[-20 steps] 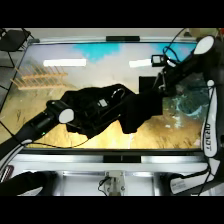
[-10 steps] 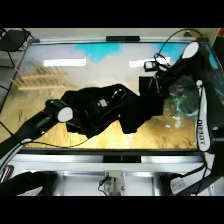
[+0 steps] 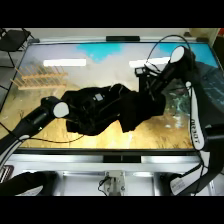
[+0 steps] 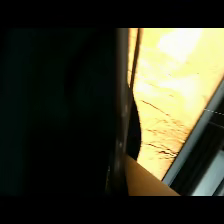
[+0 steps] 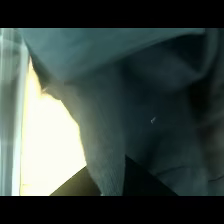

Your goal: Fold the shirts.

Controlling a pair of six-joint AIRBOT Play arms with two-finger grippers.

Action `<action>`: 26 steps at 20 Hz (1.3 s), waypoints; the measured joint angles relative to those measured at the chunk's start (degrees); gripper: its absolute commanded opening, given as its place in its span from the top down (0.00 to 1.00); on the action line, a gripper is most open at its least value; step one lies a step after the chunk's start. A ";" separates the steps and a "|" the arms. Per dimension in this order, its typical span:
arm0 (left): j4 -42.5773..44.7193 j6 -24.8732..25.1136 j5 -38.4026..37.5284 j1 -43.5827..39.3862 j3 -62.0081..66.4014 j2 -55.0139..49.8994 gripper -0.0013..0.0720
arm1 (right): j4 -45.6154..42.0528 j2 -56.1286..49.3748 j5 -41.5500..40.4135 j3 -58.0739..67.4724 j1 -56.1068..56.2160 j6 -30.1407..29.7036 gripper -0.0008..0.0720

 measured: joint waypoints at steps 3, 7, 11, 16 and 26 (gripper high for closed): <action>0.87 0.42 1.88 1.84 0.13 -0.17 0.15 | 1.81 1.36 0.00 -0.02 0.50 5.01 0.89; 3.89 0.48 1.53 6.12 2.40 -0.04 0.11 | 2.73 5.31 -0.07 -0.02 0.48 9.60 0.89; 5.18 0.48 -0.24 10.86 8.04 1.03 0.00 | 3.89 9.20 -0.46 -0.15 1.27 14.05 0.89; 0.63 0.70 -10.01 14.25 13.75 1.92 0.01 | 3.80 11.02 -0.39 -0.35 4.59 16.98 0.90; -7.93 2.23 -8.85 15.80 12.28 2.25 0.01 | 3.85 11.43 -0.31 -0.39 7.06 19.30 0.90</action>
